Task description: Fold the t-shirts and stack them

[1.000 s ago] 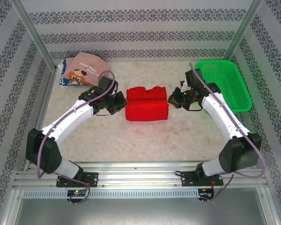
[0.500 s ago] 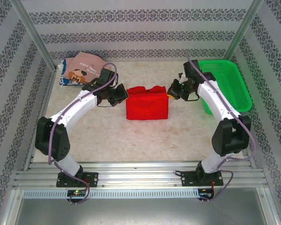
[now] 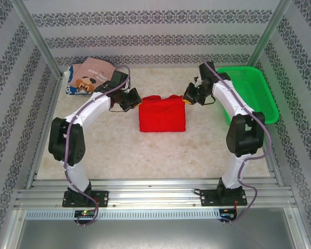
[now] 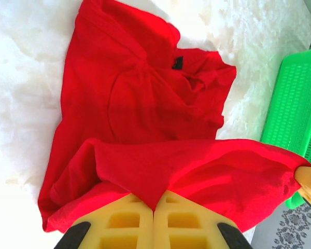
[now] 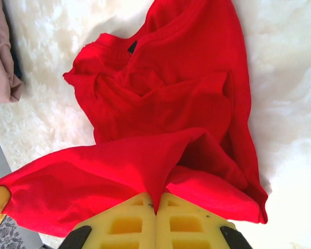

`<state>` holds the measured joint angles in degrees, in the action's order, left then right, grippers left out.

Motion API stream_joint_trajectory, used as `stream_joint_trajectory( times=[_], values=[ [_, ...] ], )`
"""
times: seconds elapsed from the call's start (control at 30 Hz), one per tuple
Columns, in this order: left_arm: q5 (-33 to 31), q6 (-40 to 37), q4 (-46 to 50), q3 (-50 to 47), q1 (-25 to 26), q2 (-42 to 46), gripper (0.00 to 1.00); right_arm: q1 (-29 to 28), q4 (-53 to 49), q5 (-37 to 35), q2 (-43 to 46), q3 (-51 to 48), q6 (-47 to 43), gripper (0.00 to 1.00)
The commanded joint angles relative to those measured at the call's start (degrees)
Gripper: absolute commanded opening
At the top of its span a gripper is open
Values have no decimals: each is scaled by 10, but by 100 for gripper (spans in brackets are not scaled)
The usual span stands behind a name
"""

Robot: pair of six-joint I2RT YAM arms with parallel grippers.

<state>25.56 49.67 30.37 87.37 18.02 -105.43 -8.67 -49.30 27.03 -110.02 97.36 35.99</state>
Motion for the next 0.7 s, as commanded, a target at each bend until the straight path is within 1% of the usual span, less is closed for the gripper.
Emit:
stream_joint_trajectory(
  times=[0.0,0.3,0.53,0.67],
  values=[
    [-7,-19,-3,26,-22,-24,0,13,-2,-21,-31,37,-7,0],
    [22,-31,0,106,-41,-117,0,22,-16,-23,-117,124,-8,0],
    [26,-39,8,151,-54,-172,0,24,-18,-23,-179,174,-5,0],
    [35,-47,22,202,-58,-209,0,28,-23,-23,-206,196,-4,0]
  ],
)
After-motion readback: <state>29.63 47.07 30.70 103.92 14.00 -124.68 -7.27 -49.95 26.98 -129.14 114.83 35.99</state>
